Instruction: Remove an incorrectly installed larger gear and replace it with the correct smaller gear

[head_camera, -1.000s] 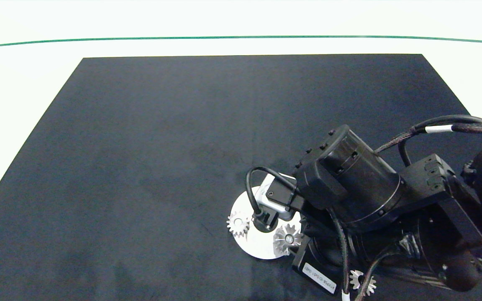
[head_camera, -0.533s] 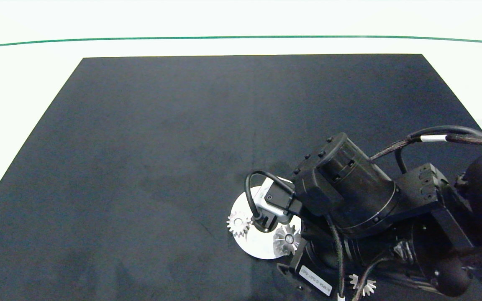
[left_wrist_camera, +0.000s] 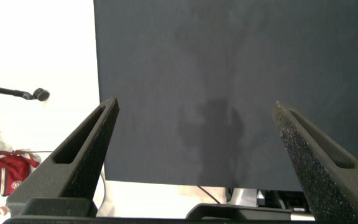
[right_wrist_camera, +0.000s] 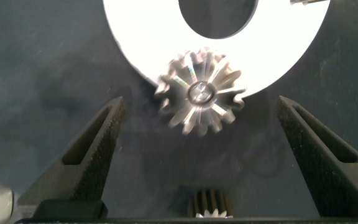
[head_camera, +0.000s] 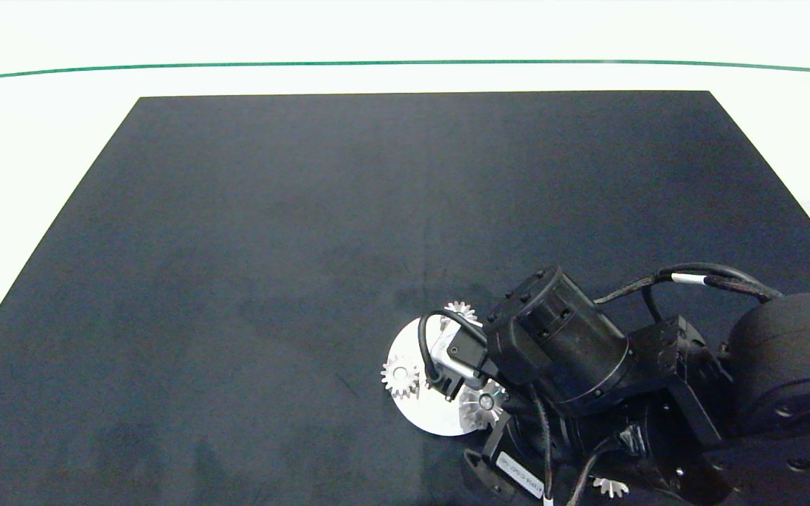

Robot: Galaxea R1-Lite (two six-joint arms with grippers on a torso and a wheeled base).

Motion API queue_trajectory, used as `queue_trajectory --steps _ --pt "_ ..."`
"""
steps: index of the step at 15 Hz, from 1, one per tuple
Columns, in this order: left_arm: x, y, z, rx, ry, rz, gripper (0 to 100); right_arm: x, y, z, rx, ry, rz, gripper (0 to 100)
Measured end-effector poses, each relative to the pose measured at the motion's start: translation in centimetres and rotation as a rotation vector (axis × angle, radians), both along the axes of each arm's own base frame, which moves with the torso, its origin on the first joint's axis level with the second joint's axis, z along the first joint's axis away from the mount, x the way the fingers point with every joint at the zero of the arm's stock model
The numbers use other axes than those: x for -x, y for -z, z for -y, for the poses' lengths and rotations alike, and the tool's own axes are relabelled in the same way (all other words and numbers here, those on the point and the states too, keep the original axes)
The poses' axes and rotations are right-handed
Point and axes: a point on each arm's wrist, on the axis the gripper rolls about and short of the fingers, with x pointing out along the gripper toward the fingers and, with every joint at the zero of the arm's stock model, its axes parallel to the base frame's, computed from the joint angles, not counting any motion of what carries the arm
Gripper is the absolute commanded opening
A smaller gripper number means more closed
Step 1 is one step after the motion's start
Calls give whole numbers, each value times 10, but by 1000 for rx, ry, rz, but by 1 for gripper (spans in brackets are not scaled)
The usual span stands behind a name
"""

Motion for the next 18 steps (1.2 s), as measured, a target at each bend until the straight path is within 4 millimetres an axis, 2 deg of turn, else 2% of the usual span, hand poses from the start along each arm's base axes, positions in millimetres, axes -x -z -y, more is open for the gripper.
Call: queue_trajectory --steps 6,18 --pt "0 0 0 0 0 0 100 -14 8 -4 -32 17 5 88" --pt "0 0 0 0 0 3 100 -13 13 -6 -20 11 -7 64"
